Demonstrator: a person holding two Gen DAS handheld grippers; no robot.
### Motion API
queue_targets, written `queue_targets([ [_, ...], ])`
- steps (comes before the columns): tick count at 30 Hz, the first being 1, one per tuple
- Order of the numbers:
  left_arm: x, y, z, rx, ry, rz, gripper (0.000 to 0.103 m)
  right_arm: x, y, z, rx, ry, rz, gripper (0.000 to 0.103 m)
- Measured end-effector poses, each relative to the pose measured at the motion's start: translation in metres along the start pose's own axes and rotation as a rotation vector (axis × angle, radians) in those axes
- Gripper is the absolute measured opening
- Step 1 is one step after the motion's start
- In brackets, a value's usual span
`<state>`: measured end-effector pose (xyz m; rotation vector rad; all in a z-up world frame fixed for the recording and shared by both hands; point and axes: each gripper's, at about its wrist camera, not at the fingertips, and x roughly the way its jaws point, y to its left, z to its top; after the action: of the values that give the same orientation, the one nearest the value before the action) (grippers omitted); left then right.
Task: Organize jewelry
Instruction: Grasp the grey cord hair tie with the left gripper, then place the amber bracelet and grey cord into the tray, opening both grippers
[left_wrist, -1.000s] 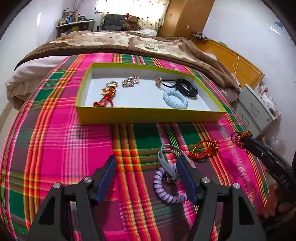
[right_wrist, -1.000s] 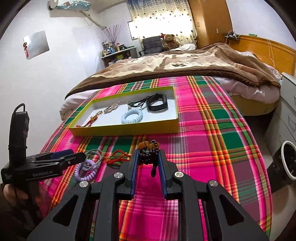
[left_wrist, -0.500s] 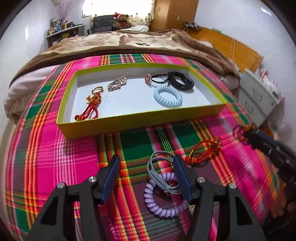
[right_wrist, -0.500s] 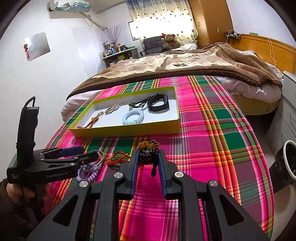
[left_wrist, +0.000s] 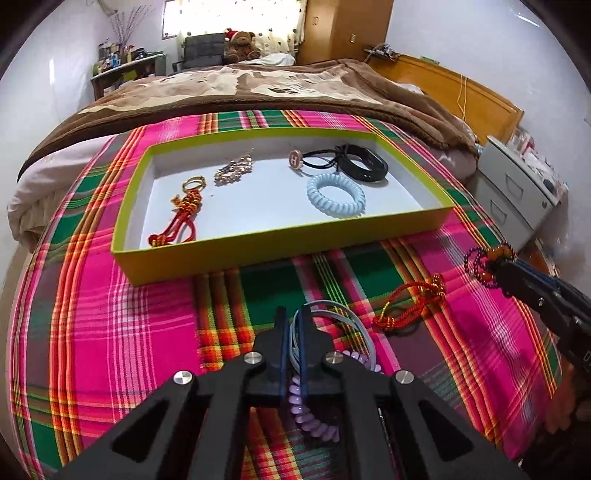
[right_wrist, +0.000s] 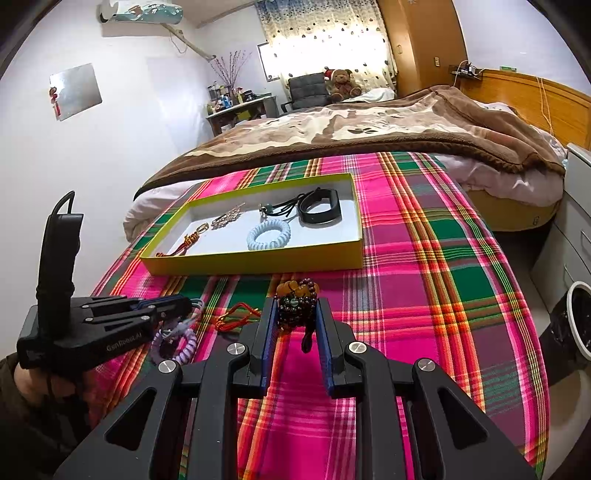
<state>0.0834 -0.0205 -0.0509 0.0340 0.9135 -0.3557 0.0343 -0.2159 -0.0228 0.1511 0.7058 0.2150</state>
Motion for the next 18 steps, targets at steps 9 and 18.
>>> queue_targets([
  [9, -0.012, 0.003, 0.003, -0.014, -0.046, -0.009, 0.004, -0.001, 0.003, 0.002, -0.005, -0.013, 0.000, 0.021],
  [18, -0.035, 0.014, 0.017, -0.033, -0.113, -0.011, 0.004, -0.004, 0.009, 0.017, -0.025, -0.042, 0.008, 0.021],
])
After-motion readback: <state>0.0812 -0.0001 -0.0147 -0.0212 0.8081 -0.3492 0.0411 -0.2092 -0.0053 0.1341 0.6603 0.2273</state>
